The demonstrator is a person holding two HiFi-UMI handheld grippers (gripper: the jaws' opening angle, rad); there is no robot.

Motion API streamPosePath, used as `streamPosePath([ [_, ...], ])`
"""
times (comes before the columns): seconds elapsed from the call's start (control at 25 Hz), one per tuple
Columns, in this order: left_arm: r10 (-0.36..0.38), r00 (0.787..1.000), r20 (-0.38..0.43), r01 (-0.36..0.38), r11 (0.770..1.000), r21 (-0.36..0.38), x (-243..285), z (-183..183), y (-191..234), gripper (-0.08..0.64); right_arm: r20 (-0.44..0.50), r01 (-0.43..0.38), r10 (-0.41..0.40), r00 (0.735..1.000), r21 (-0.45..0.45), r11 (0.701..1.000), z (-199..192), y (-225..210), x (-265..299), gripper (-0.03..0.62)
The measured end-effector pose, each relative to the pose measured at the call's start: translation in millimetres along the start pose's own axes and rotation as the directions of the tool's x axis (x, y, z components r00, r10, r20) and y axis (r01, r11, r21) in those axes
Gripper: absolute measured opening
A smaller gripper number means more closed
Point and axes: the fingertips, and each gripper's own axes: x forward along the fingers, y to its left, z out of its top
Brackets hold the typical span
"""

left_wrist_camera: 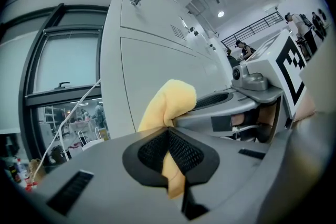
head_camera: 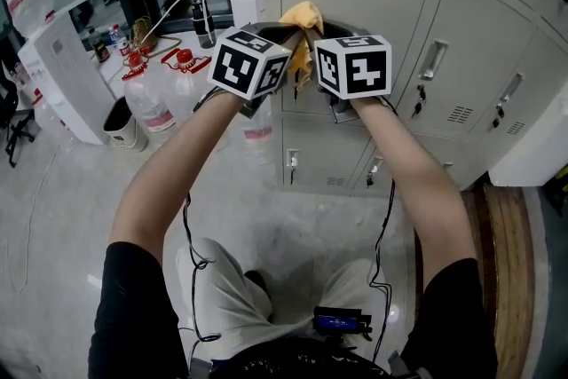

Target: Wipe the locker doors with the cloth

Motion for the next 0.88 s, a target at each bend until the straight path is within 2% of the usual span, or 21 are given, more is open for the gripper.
streamPosePath([
  [0.44, -0.087, 0.996, 0.020, 0.086, 0.996, 0.032, 37.4, 17.0, -44.3, 0.018, 0.013, 0.076, -0.076, 0.997, 0.028, 0.997, -9.7, -50.2, -32.4, 0.081],
  [0.72, -0.154, 0.987, 0.034, 0.152, 0.987, 0.055, 67.8, 29.0, -84.3, 0.018, 0.014, 0.154, -0.155, 0.988, 0.052, 0.987, -19.6, -93.2, -62.6, 0.081],
  [0.88, -0.205, 0.978, 0.050, 0.202, 0.978, 0.043, 83.8, 34.6, -105.9, 0.018, 0.009, 0.197, -0.198, 0.980, 0.062, 0.978, -26.3, -116.0, -78.0, 0.081],
])
